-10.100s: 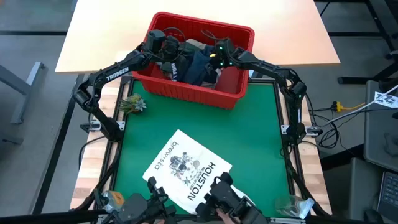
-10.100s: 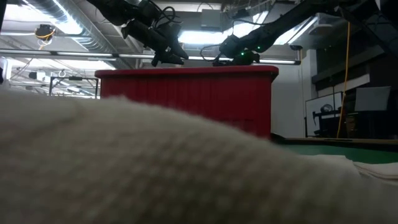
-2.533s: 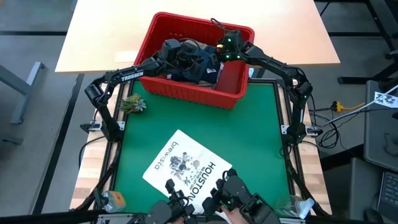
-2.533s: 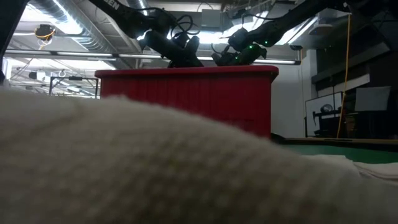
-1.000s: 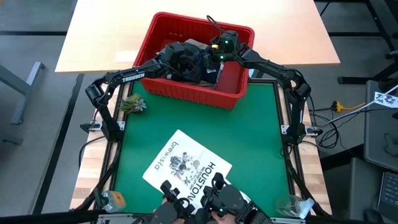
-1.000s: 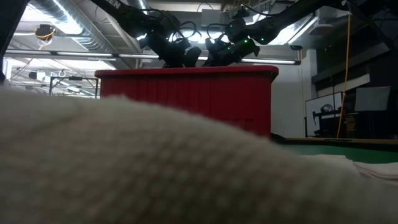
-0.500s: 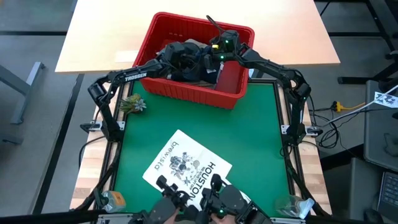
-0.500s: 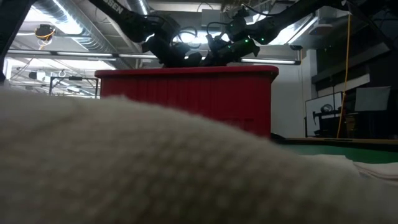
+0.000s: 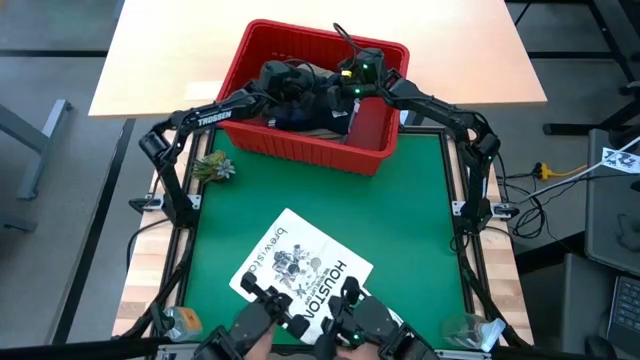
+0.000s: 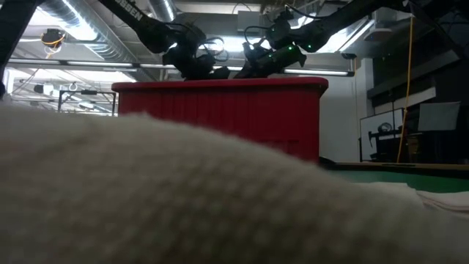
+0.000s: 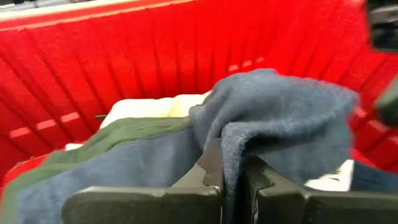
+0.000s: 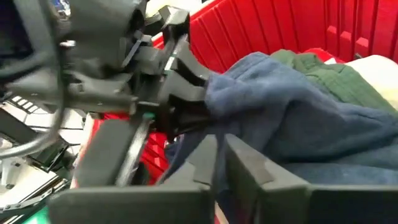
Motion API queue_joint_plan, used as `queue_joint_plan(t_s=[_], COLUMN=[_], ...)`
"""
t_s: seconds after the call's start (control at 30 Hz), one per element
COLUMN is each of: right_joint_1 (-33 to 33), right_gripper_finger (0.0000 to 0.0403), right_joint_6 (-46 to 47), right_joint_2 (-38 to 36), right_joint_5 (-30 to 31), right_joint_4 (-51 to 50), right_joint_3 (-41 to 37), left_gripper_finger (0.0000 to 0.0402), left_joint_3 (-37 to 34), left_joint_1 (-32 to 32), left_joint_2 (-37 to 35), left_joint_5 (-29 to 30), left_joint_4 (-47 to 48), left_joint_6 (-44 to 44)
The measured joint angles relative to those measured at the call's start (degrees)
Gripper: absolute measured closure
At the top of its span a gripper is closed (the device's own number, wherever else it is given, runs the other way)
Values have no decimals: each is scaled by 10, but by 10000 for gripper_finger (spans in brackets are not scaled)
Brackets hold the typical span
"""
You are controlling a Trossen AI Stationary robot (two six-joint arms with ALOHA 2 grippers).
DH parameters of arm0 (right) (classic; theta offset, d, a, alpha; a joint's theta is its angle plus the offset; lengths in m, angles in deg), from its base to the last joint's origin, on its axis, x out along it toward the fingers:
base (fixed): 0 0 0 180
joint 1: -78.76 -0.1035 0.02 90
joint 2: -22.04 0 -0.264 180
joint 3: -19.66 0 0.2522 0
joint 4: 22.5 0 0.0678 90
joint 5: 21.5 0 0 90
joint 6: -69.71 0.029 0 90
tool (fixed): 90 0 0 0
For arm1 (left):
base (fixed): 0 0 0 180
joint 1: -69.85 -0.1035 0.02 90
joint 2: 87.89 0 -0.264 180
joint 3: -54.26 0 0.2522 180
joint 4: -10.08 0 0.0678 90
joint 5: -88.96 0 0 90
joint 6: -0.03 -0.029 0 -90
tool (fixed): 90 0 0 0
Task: Fold Laundry from Bin
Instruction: Put the stacked clothes into the red organizer bin
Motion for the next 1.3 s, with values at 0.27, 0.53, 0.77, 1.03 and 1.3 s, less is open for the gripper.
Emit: queue_joint_plan(t_s=[0.27,0.53,0.77,1.03,1.3], right_joint_1=[0,4,12,16,18], right_gripper_finger=[267,259,271,271,272], right_joint_6=[-3,-16,-15,-15,-15], right_joint_2=[3,58,83,96,102], right_joint_5=[88,91,121,144,149], right_joint_4=[-26,-40,-58,-99,-132], right_joint_3=[0,0,0,0,0], left_gripper_finger=[399,399,392,388,388], left_joint_3=[0,0,0,0,0], left_joint_1=[-25,-62,-99,-135,-146], left_joint_2=[0,0,0,0,0], left_joint_5=[1,2,6,6,1], left_joint_4=[5,34,67,71,86], left_joint_6=[-2,-18,-72,-77,-76])
